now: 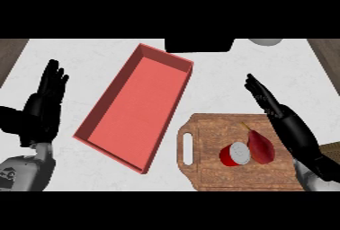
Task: Pick the pear from the cutting board and place it in the cardboard box
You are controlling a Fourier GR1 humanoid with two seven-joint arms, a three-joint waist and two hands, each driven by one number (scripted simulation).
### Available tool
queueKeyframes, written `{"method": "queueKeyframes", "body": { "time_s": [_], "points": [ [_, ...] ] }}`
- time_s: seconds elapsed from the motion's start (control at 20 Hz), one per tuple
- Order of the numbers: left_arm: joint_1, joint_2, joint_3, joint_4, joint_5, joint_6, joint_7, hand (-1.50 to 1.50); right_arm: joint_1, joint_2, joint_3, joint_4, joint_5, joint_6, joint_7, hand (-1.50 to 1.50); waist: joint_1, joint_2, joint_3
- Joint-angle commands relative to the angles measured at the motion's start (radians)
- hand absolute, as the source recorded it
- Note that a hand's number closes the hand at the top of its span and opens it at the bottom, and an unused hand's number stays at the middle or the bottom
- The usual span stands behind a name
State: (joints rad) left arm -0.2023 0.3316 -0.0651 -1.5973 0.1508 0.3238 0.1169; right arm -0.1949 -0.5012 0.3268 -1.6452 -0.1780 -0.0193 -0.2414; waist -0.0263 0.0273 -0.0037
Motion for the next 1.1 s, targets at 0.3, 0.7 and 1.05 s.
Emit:
{"method": "queueKeyframes", "body": {
  "time_s": [0.3,0.7,1.05],
  "points": [
    [0.113,0.141,-0.008,0.152,-0.144,-0.028,0.0,0.0,-0.095,-0.277,-0.028,0.042,0.119,0.27,-0.128,-1.5,0.066,-0.06,-0.014],
    [0.119,0.167,-0.003,0.218,-0.177,-0.048,-0.043,0.0,0.049,-0.22,-0.062,0.551,-0.01,0.538,-0.659,-1.5,0.061,-0.003,0.012],
    [0.089,0.178,0.012,0.241,-0.181,-0.066,-0.024,0.0,-0.127,-0.306,-0.019,0.761,0.243,0.444,-0.87,-1.5,0.068,-0.013,0.009]
  ]
}}
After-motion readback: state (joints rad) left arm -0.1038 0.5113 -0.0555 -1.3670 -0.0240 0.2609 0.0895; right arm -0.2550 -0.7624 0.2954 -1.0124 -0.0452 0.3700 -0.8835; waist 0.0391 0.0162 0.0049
